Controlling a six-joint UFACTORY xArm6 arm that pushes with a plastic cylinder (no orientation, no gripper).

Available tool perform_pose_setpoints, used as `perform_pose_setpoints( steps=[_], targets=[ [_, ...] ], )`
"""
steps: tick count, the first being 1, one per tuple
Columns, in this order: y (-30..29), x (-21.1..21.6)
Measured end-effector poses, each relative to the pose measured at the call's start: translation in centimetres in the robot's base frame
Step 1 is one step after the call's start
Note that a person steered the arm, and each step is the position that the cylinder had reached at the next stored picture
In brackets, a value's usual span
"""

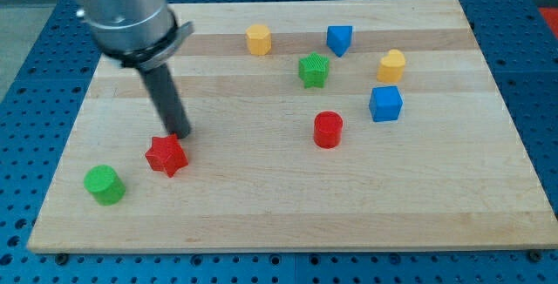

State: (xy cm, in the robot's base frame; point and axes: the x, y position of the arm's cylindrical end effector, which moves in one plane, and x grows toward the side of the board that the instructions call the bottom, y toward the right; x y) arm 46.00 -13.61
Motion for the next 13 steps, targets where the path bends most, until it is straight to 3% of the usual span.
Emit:
perform_pose_setpoints(
  steps=[2, 4, 5, 7, 11, 13],
  targets=[
    [16.0, -5.8],
    [21.1, -6.2],
    [25.0, -9.0],
    [23.3, -11.9],
    [21.0, -11.9],
    [20.9, -8.9]
  ],
)
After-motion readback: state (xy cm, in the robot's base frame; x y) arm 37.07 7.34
